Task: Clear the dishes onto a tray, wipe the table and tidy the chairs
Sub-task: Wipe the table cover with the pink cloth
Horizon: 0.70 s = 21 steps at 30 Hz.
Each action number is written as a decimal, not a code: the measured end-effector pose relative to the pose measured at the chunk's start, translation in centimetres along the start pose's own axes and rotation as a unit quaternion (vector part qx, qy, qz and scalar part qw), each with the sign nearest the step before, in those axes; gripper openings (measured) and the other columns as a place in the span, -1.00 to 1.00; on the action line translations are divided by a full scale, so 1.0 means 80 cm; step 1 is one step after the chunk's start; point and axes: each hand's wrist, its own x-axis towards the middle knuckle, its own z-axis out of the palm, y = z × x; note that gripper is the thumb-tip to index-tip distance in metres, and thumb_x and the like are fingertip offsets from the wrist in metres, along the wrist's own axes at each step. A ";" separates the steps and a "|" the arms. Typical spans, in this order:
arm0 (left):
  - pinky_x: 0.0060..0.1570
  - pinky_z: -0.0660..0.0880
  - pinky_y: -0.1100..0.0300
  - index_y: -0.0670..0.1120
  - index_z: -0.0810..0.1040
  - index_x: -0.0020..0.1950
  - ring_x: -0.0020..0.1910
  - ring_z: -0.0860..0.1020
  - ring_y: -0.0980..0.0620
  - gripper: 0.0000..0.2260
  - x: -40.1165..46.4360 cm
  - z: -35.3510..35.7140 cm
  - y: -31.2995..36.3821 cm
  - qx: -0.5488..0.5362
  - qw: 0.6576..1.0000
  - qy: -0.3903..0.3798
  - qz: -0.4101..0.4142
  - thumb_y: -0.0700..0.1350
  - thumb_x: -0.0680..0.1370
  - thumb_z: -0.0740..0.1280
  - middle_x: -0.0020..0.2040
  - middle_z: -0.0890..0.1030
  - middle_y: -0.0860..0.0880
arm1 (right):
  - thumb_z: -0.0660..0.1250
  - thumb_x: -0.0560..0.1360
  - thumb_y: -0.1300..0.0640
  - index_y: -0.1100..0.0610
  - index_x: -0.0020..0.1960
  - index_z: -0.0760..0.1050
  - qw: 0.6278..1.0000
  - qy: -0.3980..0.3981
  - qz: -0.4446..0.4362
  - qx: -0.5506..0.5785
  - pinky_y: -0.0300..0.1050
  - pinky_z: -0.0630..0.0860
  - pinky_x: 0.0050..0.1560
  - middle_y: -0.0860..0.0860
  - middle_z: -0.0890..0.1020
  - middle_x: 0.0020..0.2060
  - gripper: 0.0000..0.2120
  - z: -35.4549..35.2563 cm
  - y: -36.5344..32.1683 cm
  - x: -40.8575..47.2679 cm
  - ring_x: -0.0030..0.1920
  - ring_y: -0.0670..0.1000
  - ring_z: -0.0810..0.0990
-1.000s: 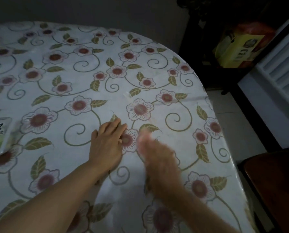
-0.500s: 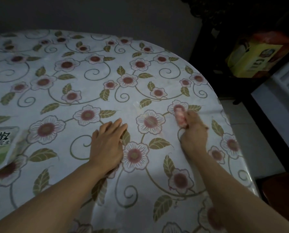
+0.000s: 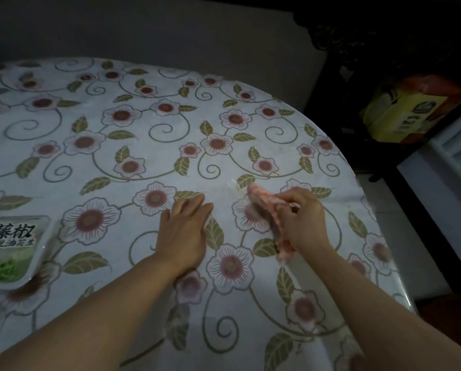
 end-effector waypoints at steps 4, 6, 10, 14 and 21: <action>0.42 0.14 -0.06 0.03 0.20 0.51 0.49 0.08 -0.04 -0.50 0.015 -0.003 -0.006 -0.011 1.000 0.027 0.003 -0.18 0.57 0.15 0.55 0.13 0.04 | 0.30 0.48 0.33 0.11 -0.12 0.59 0.999 0.017 0.007 0.042 -0.62 0.32 -0.21 -0.04 0.54 -0.05 -0.84 0.015 -0.027 0.041 -0.09 -0.12 0.47; 0.45 0.10 -0.10 0.03 0.14 0.54 0.52 0.04 -0.05 -0.47 0.029 -0.003 -0.008 -0.011 1.000 0.027 -0.007 -0.19 0.57 0.14 0.56 0.09 0.03 | 0.30 0.49 0.31 0.13 -0.07 0.61 0.999 0.027 -0.018 0.031 -0.62 0.30 -0.20 -0.03 0.52 -0.02 -0.85 0.026 -0.036 0.070 -0.10 -0.14 0.46; 0.47 0.08 -0.10 0.00 0.09 0.55 0.55 -0.01 -0.01 -0.44 0.047 0.004 -0.005 -0.017 0.998 0.041 -0.034 -0.20 0.56 0.15 0.57 0.05 0.02 | 0.24 0.51 0.30 0.16 0.13 0.61 0.993 -0.095 -0.062 -0.022 -0.33 0.37 0.16 0.04 0.53 0.14 -0.74 0.054 -0.048 0.117 0.18 0.03 0.47; 0.49 0.09 -0.06 -0.02 0.06 0.56 0.55 -0.01 0.03 -0.44 0.050 0.014 -0.009 -0.019 0.997 0.045 -0.055 -0.20 0.58 0.14 0.58 0.04 0.03 | 0.27 0.54 0.24 0.18 0.20 0.59 0.973 -0.213 -0.089 0.023 -0.15 0.32 0.29 0.11 0.56 0.12 -0.74 0.088 -0.039 0.129 0.16 0.05 0.49; 0.49 0.07 -0.02 -0.01 0.08 0.56 0.55 -0.02 0.05 -0.48 0.047 0.021 -0.003 -0.031 0.995 0.071 -0.068 -0.19 0.60 0.08 0.57 0.05 0.06 | 0.15 0.47 0.40 0.17 0.05 0.65 0.934 -0.268 -0.237 -0.017 -0.44 0.30 -0.03 -0.06 0.57 -0.09 -0.65 0.054 0.000 0.073 -0.12 -0.24 0.44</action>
